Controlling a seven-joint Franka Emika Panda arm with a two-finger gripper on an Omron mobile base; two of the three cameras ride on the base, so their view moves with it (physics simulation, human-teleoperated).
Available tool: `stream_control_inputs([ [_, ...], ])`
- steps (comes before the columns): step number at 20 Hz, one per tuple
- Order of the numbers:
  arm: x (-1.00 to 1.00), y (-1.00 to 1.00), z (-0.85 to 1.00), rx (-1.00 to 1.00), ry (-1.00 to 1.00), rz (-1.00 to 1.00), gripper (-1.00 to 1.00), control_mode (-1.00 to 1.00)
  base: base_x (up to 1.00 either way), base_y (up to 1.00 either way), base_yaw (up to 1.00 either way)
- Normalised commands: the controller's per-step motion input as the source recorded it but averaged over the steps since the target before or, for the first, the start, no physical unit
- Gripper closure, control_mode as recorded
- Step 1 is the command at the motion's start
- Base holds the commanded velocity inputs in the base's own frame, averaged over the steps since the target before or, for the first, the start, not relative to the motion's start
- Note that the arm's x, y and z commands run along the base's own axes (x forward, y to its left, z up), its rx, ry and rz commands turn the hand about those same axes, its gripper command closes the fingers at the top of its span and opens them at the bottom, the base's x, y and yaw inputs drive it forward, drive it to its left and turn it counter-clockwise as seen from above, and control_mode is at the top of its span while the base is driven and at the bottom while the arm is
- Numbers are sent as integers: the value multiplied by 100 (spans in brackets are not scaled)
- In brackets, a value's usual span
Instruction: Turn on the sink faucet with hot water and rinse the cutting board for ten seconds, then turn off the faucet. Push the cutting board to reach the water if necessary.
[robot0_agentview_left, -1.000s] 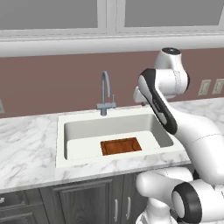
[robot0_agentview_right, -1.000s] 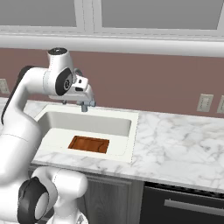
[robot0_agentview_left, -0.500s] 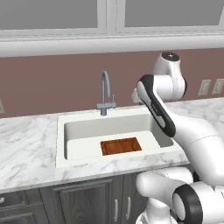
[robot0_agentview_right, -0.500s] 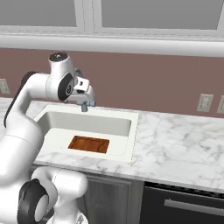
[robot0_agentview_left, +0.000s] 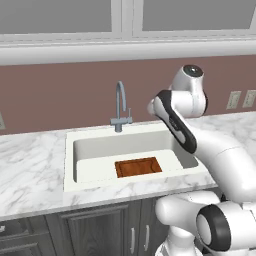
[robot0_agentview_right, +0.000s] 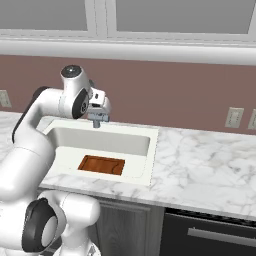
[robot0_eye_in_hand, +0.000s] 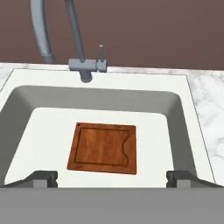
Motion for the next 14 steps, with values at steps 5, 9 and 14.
stream_control_inputs([
  [5, 47, -1, 0, 4, -5, 0, -100, -100, 0, 0, 0],
  [9, 48, -4, 0, 4, -3, 0, -100, -100, 0, 0, 0],
  [14, 40, -1, -8, 3, -3, 0, -100, -100, 0, 0, 0],
])
